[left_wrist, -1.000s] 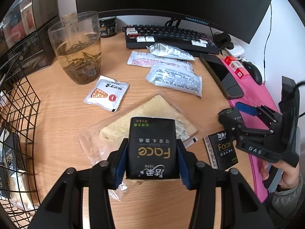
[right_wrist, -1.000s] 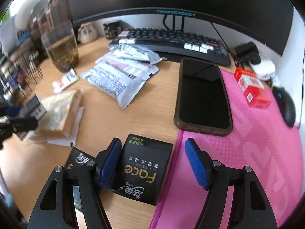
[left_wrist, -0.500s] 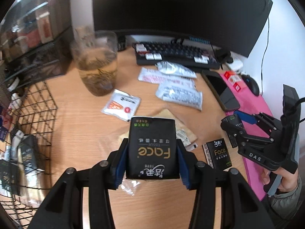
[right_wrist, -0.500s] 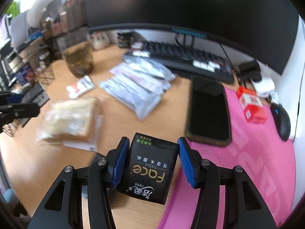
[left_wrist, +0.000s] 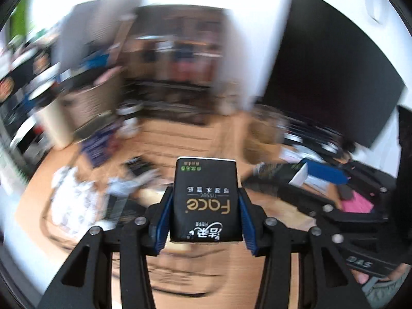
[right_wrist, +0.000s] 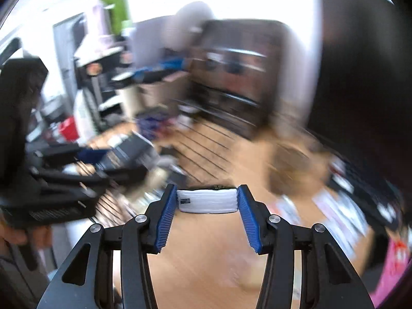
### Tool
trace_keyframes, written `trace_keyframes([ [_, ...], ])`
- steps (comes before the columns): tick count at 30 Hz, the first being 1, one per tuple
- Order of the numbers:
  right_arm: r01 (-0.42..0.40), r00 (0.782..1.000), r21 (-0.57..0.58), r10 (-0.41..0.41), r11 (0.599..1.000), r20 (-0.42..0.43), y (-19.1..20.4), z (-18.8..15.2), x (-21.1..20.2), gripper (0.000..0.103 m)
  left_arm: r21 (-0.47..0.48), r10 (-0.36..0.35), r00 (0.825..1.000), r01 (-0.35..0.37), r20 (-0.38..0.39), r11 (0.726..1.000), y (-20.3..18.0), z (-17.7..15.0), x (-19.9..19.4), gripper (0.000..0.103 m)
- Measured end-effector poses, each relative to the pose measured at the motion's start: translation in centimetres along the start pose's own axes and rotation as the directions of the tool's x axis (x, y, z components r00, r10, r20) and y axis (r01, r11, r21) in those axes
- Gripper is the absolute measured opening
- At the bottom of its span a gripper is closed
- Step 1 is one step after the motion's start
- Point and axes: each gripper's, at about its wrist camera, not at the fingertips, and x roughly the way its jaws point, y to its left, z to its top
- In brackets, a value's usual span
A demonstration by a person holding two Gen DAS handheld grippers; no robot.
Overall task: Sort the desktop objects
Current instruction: 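Carry both tissue packs to the wire basket and open both tools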
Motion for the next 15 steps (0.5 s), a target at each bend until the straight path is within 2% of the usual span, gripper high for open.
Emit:
trace_keyframes([
  [3,-0.054,0.998,-0.042,0.053,0.998,-0.022,3.8,2.6,3.3,0.048,-0.072,0.036,0.999,-0.037,-0.014,0.997,4.3,0.0,0.5,0.052],
  [6,-0.082,0.995,-0.048,0.079,0.995,-0.054,5.2,3.7,6.5,0.048,-0.118,0.081,0.997,-0.082,-0.015,0.99,6.7,-0.4,0.9,0.052],
  [9,-0.094,0.993,-0.038,0.09,0.995,-0.082,5.6,4.0,9.1,0.048,-0.133,0.083,0.996,-0.086,-0.033,0.987,8.0,-0.9,1.3,0.054],
  [10,-0.093,0.992,-0.043,0.089,0.995,-0.09,5.6,4.0,9.7,0.049,-0.144,0.074,0.996,-0.079,-0.039,0.986,8.3,-0.9,1.5,0.056],
  [11,-0.086,0.992,-0.049,0.081,0.995,-0.093,5.7,4.0,10.1,0.051,-0.153,0.074,0.996,-0.08,-0.045,0.985,8.7,-0.9,1.7,0.063],
  [12,-0.071,0.994,-0.052,0.066,0.996,-0.088,5.7,4.0,10.2,0.055,-0.157,0.078,0.996,-0.084,-0.046,0.984,8.9,-0.9,1.8,0.065],
  [15,-0.051,0.997,-0.062,0.046,0.997,-0.068,5.3,4.1,10.3,0.058,-0.164,0.079,0.995,-0.087,-0.053,0.983,8.8,-1.3,1.9,0.065],
])
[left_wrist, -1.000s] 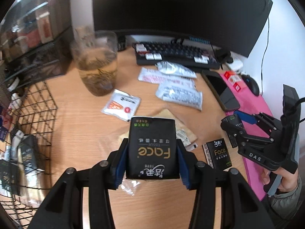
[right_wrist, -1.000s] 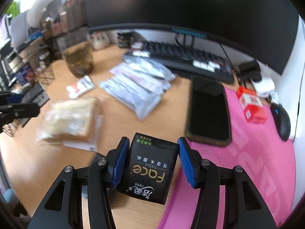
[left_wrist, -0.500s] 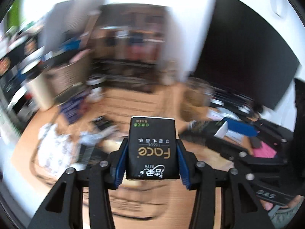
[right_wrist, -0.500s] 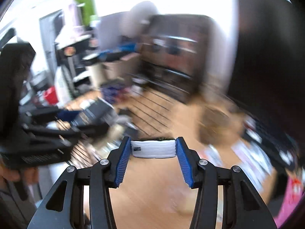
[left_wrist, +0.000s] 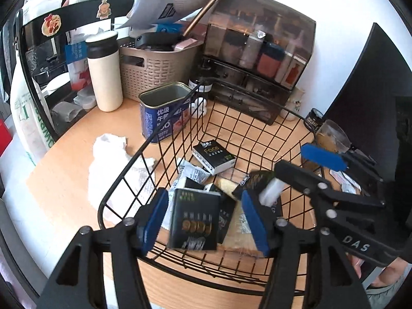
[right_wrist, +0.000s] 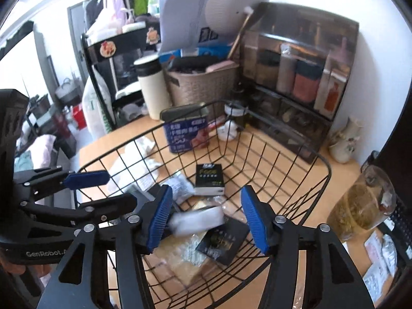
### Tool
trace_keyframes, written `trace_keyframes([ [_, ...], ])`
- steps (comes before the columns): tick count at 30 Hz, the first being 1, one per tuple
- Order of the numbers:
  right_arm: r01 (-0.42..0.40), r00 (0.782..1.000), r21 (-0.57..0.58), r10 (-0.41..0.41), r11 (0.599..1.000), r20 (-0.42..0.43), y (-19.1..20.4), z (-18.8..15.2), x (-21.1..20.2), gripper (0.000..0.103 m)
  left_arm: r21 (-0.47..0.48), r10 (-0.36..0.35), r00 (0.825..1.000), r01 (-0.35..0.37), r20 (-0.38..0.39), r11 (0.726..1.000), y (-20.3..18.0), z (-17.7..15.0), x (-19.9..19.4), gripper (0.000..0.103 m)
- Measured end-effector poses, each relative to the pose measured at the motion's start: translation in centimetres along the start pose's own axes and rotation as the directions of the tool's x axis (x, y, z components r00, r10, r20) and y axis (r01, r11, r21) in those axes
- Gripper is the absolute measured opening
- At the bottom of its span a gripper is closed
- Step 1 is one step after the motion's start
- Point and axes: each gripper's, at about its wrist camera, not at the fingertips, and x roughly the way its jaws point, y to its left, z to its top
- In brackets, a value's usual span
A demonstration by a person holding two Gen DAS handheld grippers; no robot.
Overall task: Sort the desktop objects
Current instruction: 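Carry both tissue packs to the wire basket and open both tools, then grasp the bagged bread with the left tool while the right tool grasps a Face pack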
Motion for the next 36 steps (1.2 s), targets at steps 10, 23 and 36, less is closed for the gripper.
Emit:
trace_keyframes([
  [10,0.008,0.999,0.038,-0.009,0.999,0.041,-3.5,-1.7,-5.5,0.064,0.099,-0.068,0.998,0.067,0.009,0.993,-5.2,-1.3,-1.8,0.065],
  [23,0.236,0.971,0.238,-0.237,0.942,-0.026,-14.7,-16.5,-16.8,0.076,0.41,-0.22,0.957,0.281,-0.192,0.868,-22.0,-8.0,1.3,0.067],
  [36,0.288,0.954,0.352,-0.232,0.891,-0.191,-20.1,-25.4,-14.8,0.076,0.53,-0.199,0.912,0.374,-0.358,0.761,-28.6,-8.9,9.9,0.067],
])
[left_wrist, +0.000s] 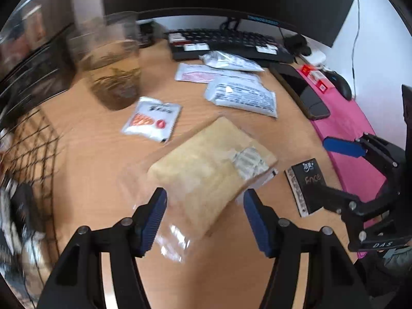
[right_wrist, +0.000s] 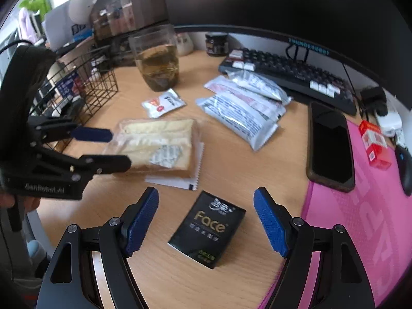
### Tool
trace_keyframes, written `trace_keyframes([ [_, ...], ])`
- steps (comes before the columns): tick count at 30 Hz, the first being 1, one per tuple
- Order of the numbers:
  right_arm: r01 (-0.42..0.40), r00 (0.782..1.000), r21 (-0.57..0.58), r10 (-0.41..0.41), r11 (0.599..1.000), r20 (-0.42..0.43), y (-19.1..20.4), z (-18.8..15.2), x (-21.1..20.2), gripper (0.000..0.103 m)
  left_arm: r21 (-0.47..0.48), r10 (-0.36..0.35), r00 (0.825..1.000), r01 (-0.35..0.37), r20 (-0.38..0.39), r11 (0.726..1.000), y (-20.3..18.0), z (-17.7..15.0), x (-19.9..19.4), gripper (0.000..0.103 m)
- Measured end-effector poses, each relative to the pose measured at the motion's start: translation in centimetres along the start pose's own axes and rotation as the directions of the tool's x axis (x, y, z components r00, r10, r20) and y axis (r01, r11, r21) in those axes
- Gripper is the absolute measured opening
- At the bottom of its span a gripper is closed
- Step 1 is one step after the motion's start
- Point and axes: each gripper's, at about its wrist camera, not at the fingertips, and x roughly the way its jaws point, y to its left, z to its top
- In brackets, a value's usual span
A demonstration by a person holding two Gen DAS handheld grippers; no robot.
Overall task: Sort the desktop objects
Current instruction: 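Grasp the bagged bread with the left tool while the right tool grasps a Face pack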
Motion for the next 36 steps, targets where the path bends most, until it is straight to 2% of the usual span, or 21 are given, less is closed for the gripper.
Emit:
trace_keyframes([
  [3,-0.002,1.0,0.008,0.002,1.0,-0.015,-0.3,-0.6,0.3,0.076,0.032,-0.038,0.999,0.038,-0.015,0.999,0.0,0.9,0.9,0.069],
  [8,0.004,0.998,0.012,-0.003,1.0,-0.055,0.2,-1.0,1.4,0.076,0.068,-0.013,1.0,0.014,-0.023,0.998,0.5,2.2,1.9,0.074],
  [10,0.005,0.998,0.009,-0.004,1.0,-0.059,0.4,-1.2,1.7,0.076,0.077,-0.017,1.0,0.019,-0.022,0.997,0.6,2.6,2.2,0.08],
  [12,0.006,0.998,0.011,-0.005,1.0,-0.063,0.5,-1.2,1.9,0.076,0.118,-0.018,0.999,0.022,-0.035,0.993,0.2,2.4,2.7,0.091],
  [16,0.017,0.997,0.022,-0.016,1.0,-0.069,0.2,-1.3,2.1,0.076,0.217,0.0,1.0,0.007,-0.03,0.976,-1.4,1.8,3.1,0.097],
  [23,0.032,0.996,0.029,-0.029,0.999,-0.082,-0.1,-1.3,2.4,0.076,0.34,0.092,0.996,-0.078,-0.023,0.937,-2.7,1.3,4.2,0.102],
  [25,0.029,0.996,0.029,-0.026,0.999,-0.085,0.0,-1.4,2.5,0.076,0.327,0.102,0.994,-0.084,-0.037,0.941,-2.2,1.9,4.8,0.102],
  [32,0.028,0.996,0.041,-0.024,0.999,-0.086,-0.2,-1.3,2.5,0.076,0.276,0.024,0.998,-0.006,-0.061,0.961,-1.3,2.6,5.6,0.102],
  [34,0.025,0.996,0.046,-0.021,0.999,-0.088,-0.5,-1.4,2.6,0.076,0.239,0.016,0.999,-0.003,-0.052,0.971,-1.1,2.6,5.5,0.101],
  [36,0.029,0.996,0.042,-0.025,0.999,-0.083,-0.5,-1.4,2.6,0.077,0.213,0.023,0.999,-0.012,-0.049,0.977,-1.1,2.1,5.1,0.095],
])
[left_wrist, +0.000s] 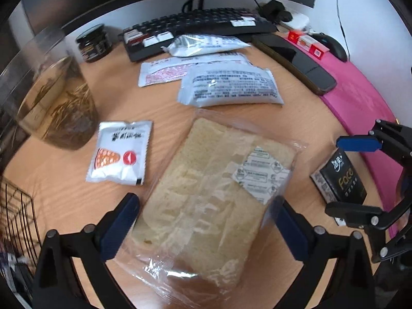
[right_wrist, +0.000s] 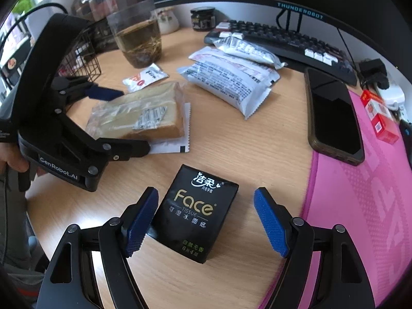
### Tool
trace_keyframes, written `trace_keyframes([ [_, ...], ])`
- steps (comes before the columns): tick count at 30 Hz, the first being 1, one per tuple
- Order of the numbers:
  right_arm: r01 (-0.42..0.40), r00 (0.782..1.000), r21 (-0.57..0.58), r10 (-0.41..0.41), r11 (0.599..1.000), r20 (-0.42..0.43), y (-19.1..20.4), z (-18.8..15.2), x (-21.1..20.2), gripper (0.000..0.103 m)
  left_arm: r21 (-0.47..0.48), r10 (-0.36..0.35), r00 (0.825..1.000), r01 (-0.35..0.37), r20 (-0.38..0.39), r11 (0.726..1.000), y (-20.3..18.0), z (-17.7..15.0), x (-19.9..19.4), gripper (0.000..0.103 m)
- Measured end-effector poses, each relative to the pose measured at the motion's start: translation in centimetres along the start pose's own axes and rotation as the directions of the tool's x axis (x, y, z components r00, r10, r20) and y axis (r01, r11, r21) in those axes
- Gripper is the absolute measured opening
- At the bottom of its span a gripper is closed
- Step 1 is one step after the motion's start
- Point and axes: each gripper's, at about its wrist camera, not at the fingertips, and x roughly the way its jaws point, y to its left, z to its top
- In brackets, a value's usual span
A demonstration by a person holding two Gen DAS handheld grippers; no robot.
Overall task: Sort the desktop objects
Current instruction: 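Grasp the bagged bread with the left tool while the right tool grasps a Face pack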
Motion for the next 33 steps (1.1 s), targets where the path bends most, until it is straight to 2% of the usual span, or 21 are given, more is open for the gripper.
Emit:
trace_keyframes([
  [5,0.016,1.0,-0.01,-0.016,1.0,0.005,0.1,-0.1,0.0,0.077,-0.093,0.004,1.0,-0.004,0.004,0.996,0.2,-1.9,-1.4,0.091],
  [11,0.067,0.997,-0.057,-0.064,0.996,0.048,0.8,-0.6,0.2,0.075,-0.2,0.045,0.999,-0.042,0.009,0.979,0.8,-4.3,-3.1,0.089],
  [14,0.066,0.997,-0.063,-0.063,0.996,0.048,0.8,-0.5,0.1,0.069,-0.173,0.078,0.997,-0.079,-0.011,0.982,0.3,-4.9,-3.3,0.089],
  [19,0.048,0.998,-0.036,-0.047,0.998,0.038,0.4,-0.5,0.0,0.069,-0.068,0.095,0.995,-0.095,0.007,0.993,-0.4,-4.3,-3.6,0.091],
  [20,0.049,0.998,-0.038,-0.047,0.998,0.037,0.5,-0.5,0.0,0.069,-0.065,0.096,0.995,-0.096,-0.003,0.993,-0.1,-4.3,-3.2,0.095],
  [22,0.045,0.998,-0.032,-0.044,0.998,0.038,0.4,-0.5,-0.1,0.069,-0.078,0.081,0.996,-0.085,-0.041,0.993,0.5,-4.1,-2.3,0.096],
  [24,0.039,0.999,-0.031,-0.038,0.999,0.038,0.4,-0.6,-0.1,0.072,-0.094,0.045,0.998,-0.048,-0.032,0.994,0.9,-4.1,-1.7,0.103],
  [28,0.042,0.998,-0.034,-0.04,0.999,0.05,0.5,-0.5,0.1,0.073,-0.091,0.036,0.999,-0.037,-0.011,0.995,0.7,-4.2,-1.6,0.102],
  [29,0.049,0.997,-0.041,-0.047,0.998,0.054,0.6,-0.6,0.1,0.072,-0.101,0.041,0.999,-0.042,-0.012,0.994,0.7,-4.1,-1.7,0.098],
  [32,0.072,0.995,-0.055,-0.069,0.996,0.065,0.6,-0.5,0.0,0.048,-0.129,0.036,0.999,-0.036,0.0,0.991,0.7,-4.1,-2.4,0.085],
  [33,0.065,0.996,-0.049,-0.061,0.997,0.063,0.5,-0.4,-0.1,0.048,-0.146,0.029,1.0,-0.028,0.007,0.989,0.9,-4.1,-2.8,0.083],
])
